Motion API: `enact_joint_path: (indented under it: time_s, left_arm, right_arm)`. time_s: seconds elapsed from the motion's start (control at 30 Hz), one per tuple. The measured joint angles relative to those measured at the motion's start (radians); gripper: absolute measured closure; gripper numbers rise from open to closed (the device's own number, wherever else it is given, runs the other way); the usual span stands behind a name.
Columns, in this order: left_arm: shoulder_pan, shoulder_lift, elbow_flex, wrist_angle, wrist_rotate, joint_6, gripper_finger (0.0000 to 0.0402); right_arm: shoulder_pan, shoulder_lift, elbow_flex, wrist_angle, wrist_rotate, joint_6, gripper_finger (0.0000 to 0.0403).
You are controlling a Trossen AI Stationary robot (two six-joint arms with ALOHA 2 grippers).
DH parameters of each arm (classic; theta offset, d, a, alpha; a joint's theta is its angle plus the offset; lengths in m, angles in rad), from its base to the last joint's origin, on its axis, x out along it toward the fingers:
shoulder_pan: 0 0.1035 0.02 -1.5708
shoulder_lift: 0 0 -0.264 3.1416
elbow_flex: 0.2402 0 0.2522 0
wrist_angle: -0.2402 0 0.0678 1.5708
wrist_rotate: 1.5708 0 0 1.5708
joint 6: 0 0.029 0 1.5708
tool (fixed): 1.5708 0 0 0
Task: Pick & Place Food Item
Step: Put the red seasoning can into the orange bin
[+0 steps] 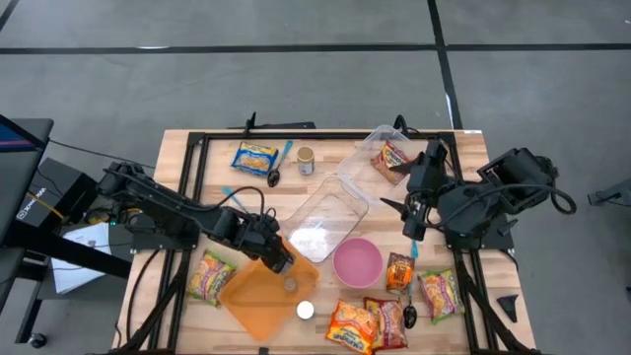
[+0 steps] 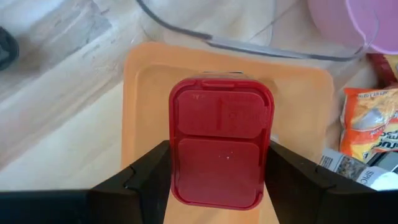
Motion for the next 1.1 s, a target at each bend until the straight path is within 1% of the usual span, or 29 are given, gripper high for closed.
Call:
enact_joint_path:
  time_s: [0.1,0.3,0.5,0.67,1.1]
  left_arm:
    - [-0.001,0.0,0.0,0.0,-0.006,0.03,0.0193]
    - [-0.001,0.0,0.0,-0.053,-0.025,0.036,0.0193]
    - [-0.001,0.0,0.0,-0.056,-0.029,0.04,0.0193]
    - [-0.006,0.037,0.0,-0.043,-0.028,0.079,0.0191]
    - [-0.011,0.098,-0.001,-0.051,-0.039,0.081,0.0189]
  right_arm:
    - [0.0,-0.007,0.0,0.0,0.001,-0.001,0.0097]
    - [-0.001,-0.012,0.0,0.0,0.002,-0.002,0.0097]
    - [-0.002,-0.011,0.0,0.0,0.002,-0.002,0.0097]
    - [-0.002,-0.011,0.0,0.0,0.002,-0.002,0.0097]
    - [-0.002,-0.011,0.0,0.0,0.003,-0.002,0.0097]
